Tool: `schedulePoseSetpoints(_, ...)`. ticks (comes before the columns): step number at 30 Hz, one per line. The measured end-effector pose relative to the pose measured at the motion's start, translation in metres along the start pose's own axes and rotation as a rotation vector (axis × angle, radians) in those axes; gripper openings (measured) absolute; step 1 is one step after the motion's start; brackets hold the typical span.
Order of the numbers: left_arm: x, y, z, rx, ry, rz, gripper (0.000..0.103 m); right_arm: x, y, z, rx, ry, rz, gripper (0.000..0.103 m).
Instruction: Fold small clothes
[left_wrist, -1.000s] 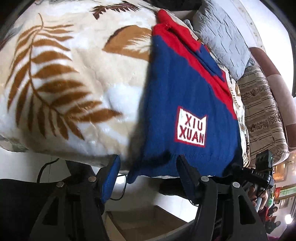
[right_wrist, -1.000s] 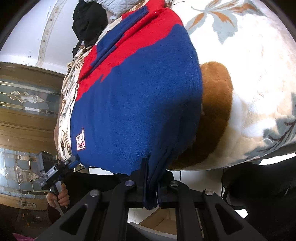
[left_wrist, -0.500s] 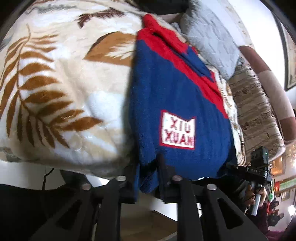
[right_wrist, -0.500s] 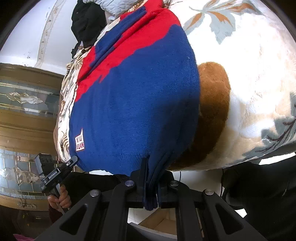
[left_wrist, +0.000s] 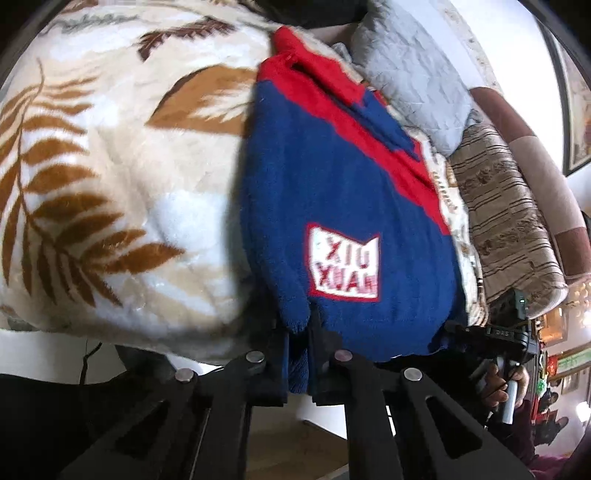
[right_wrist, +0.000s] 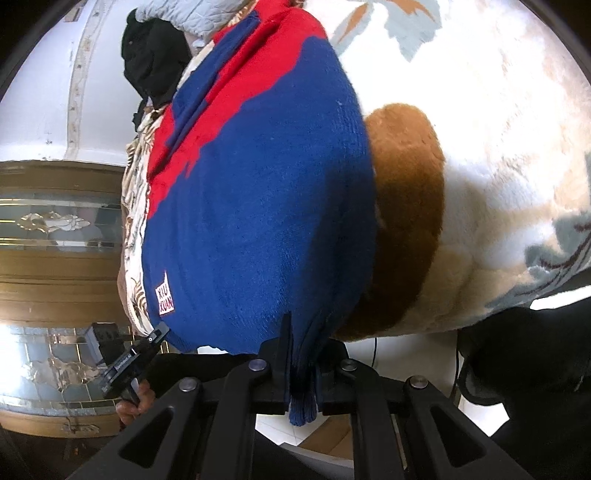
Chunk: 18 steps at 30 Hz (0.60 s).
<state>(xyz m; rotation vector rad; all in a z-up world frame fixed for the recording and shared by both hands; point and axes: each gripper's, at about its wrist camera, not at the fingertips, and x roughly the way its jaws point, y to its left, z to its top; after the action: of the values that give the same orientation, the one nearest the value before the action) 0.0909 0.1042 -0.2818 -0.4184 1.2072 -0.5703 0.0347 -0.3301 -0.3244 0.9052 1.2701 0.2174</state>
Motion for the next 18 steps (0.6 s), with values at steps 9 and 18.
schedulePoseSetpoints(9, -0.043, -0.015, 0.043, -0.006, -0.102, -0.200, 0.007, -0.036, 0.027, 0.013, -0.083, -0.151, 0.139, 0.007)
schedulePoseSetpoints(18, -0.023, -0.016, 0.060, -0.017, -0.072, -0.166, 0.007, -0.024, 0.018, 0.036, -0.015, -0.066, 0.074, 0.011)
